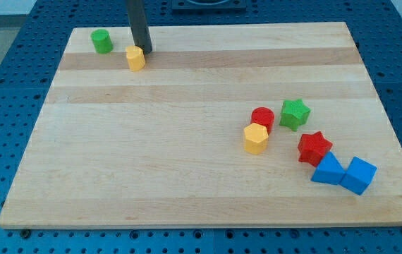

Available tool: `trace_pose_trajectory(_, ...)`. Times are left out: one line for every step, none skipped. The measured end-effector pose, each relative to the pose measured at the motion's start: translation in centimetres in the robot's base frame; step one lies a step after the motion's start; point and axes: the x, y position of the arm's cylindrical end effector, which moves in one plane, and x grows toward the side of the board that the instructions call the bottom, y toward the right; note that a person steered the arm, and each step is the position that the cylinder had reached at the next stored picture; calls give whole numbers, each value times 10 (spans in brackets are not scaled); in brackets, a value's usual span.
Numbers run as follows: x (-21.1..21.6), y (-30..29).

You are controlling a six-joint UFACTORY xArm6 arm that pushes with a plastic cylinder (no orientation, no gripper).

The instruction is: Push the green star to the bottom right of heart

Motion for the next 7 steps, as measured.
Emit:
trace_pose_trajectory(2, 0)
trace_pose_trajectory(2, 0)
trace_pose_trajectory(-6, 32)
trace_pose_trajectory(7, 133)
trace_pose_trajectory(36, 176)
trace_pose_trajectory(53, 215)
trace_pose_trajectory(83, 277)
